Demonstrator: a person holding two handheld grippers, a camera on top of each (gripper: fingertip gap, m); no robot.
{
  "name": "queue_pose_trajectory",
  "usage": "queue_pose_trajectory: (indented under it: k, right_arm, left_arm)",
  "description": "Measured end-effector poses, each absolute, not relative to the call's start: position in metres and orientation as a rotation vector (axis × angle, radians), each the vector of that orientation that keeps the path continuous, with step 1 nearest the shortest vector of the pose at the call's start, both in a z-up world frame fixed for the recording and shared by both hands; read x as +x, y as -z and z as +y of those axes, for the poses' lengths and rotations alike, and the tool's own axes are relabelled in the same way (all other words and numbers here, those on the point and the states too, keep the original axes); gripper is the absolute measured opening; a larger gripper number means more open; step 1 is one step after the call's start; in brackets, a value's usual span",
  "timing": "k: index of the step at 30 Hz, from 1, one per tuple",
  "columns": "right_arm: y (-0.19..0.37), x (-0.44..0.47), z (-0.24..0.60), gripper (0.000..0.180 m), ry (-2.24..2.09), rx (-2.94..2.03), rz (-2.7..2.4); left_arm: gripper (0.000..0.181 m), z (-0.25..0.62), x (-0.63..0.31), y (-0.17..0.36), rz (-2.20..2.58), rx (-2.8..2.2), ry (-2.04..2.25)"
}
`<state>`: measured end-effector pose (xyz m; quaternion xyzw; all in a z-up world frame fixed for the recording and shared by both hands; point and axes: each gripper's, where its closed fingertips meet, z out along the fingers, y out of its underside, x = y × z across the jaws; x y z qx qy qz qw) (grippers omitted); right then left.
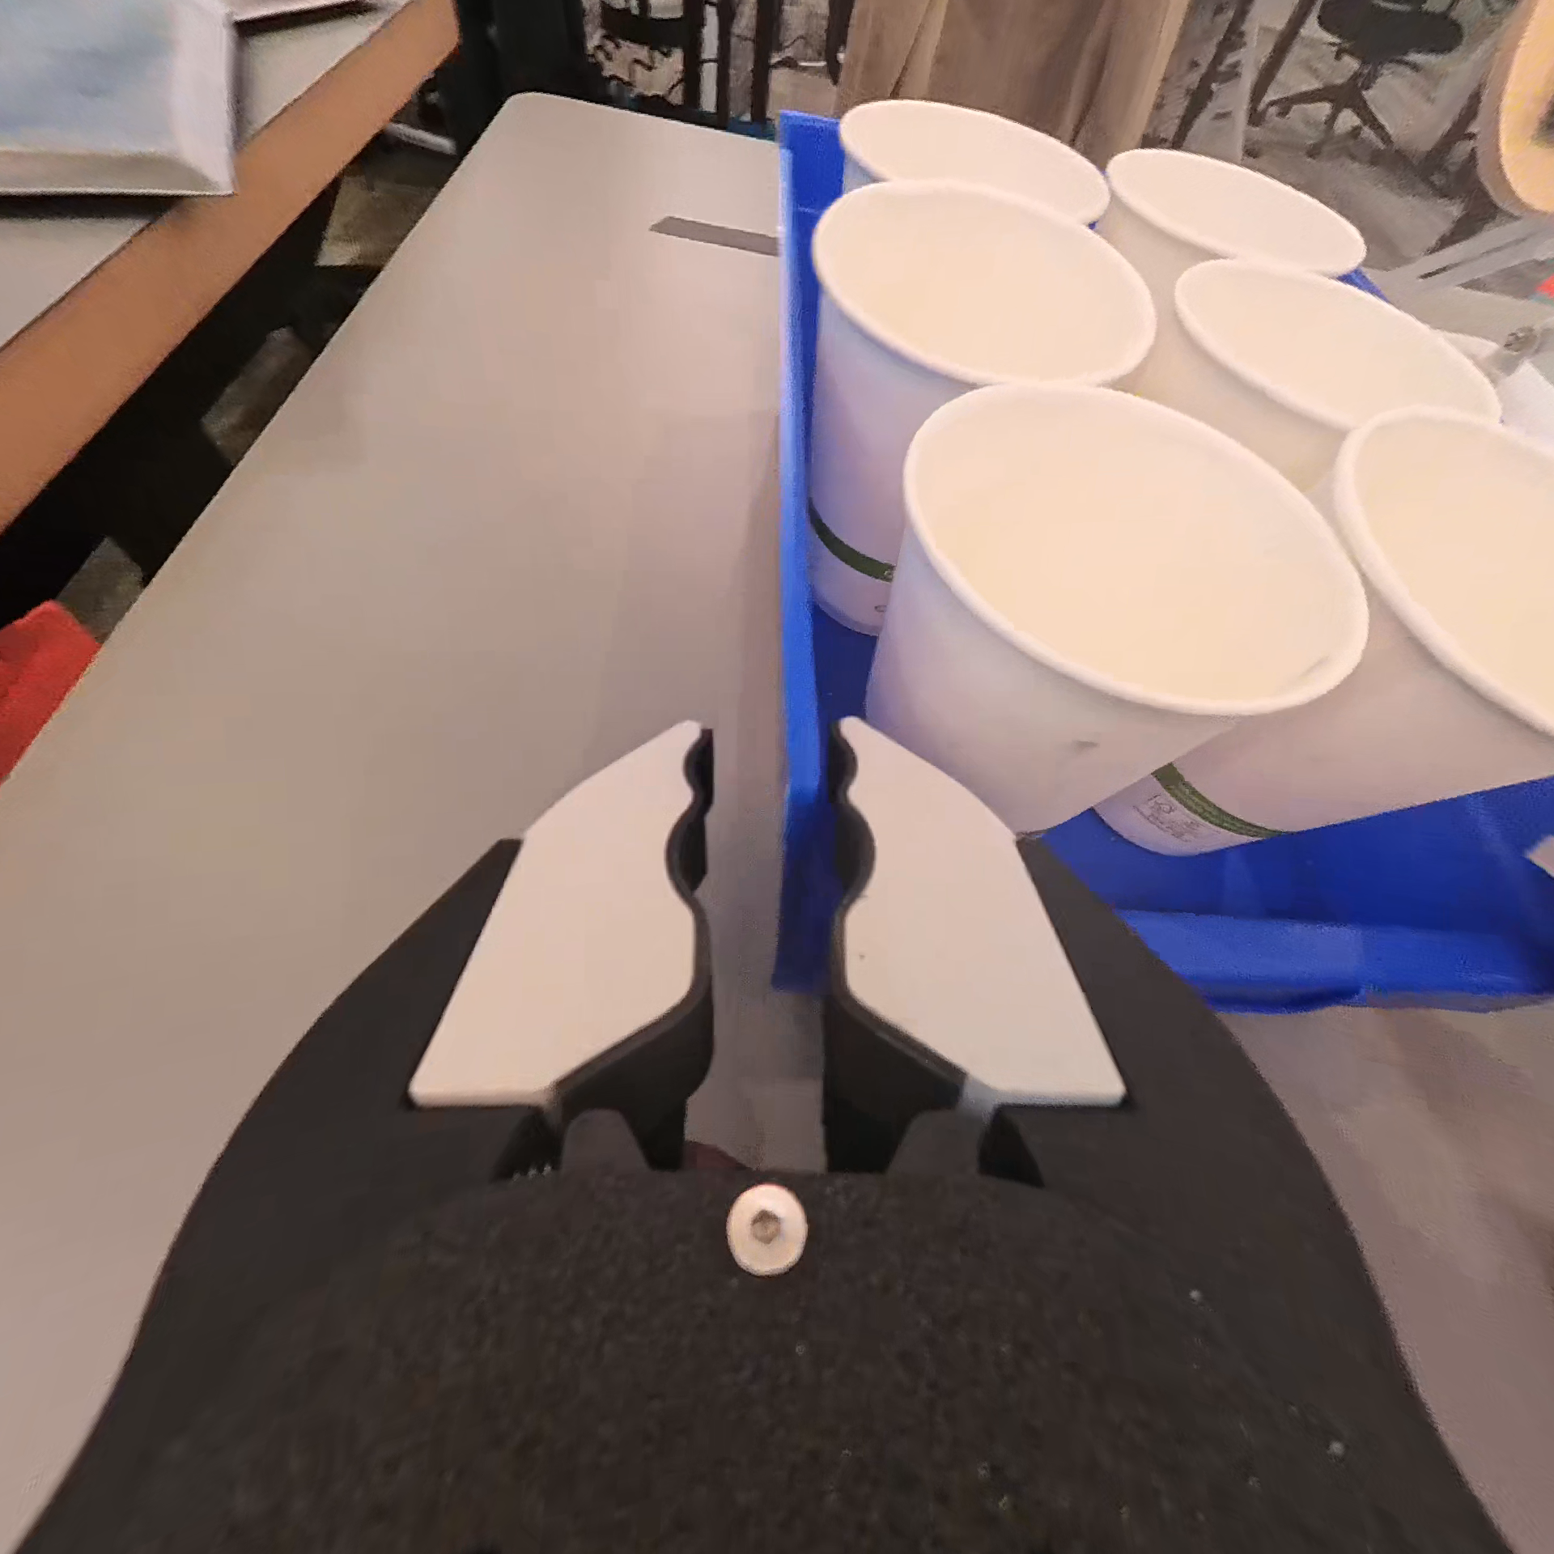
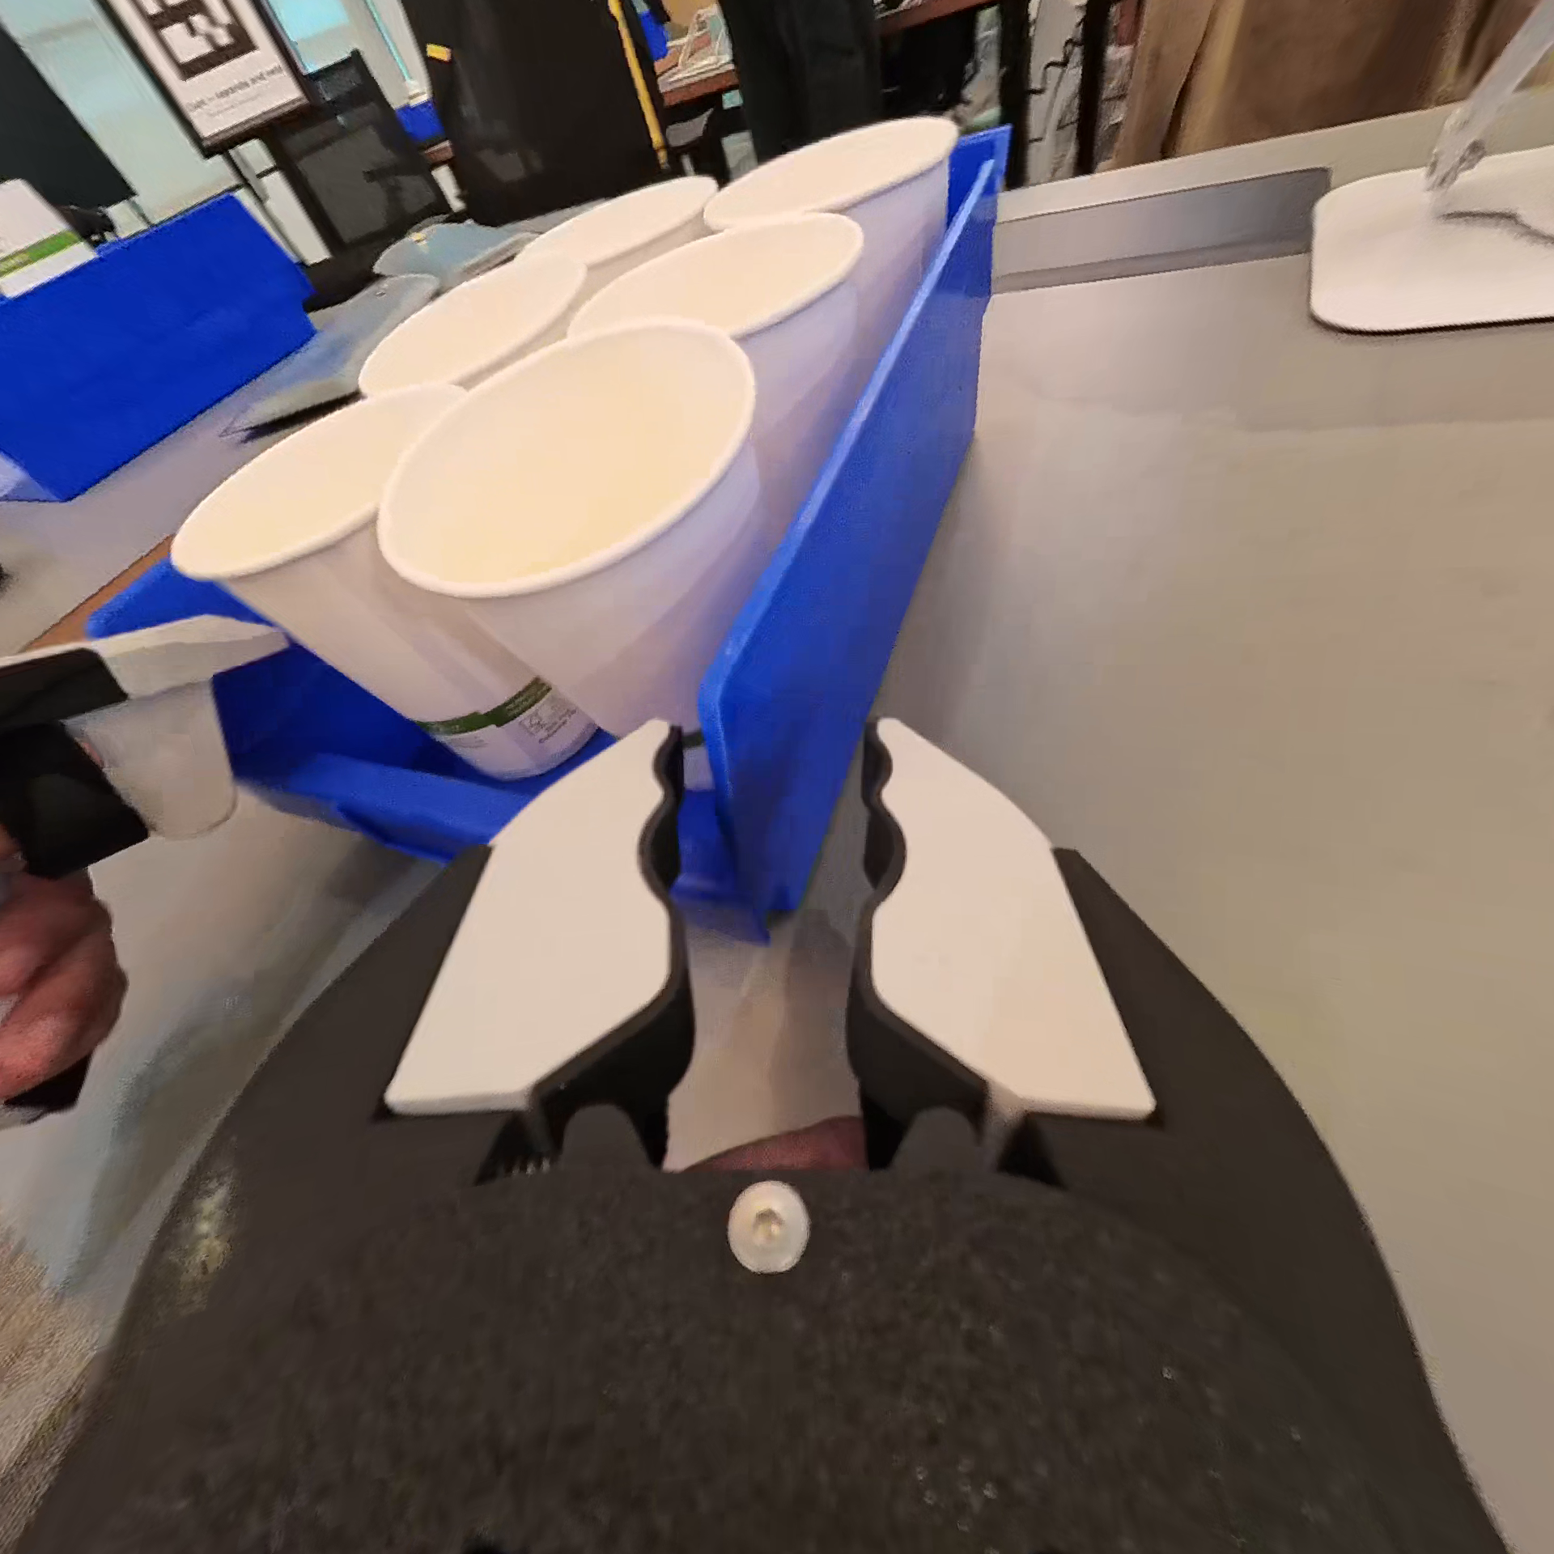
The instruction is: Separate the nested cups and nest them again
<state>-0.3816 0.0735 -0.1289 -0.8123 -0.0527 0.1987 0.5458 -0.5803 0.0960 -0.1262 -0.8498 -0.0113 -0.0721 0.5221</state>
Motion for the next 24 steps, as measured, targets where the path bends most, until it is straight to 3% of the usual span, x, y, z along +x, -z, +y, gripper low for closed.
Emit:
queue_pose_trajectory:
  k: [3, 5, 10, 17, 24]
  right_arm:
    - [0.122, -0.365, 0.036, 0.047, -0.520, -1.918, -0.256]
    - [0.111, -0.348, -0.003, 0.049, -0.552, -1.851, -0.425]
    - [0.098, -0.243, -0.049, 0.048, -0.411, -1.796, -0.637]
    - [0.093, -0.075, -0.044, 0.055, -0.344, -1.849, -0.489]
    - [0.090, -0.005, -0.035, 0.062, -0.398, -1.811, -0.267]
  left_arm:
    - [0.043, 0.069, -0.596, 0.116, -0.117, -2.012, 0.120]
    - [0.045, 0.044, -0.600, 0.104, -0.173, -1.978, 0.107]
    - [0.067, -0.004, -0.533, 0.084, -0.091, -1.940, 0.203]
    - [0.077, -0.034, -0.401, 0.078, 0.149, -1.943, 0.323]
    - [0.081, -0.030, -0.347, 0.083, 0.144, -1.864, 0.326]
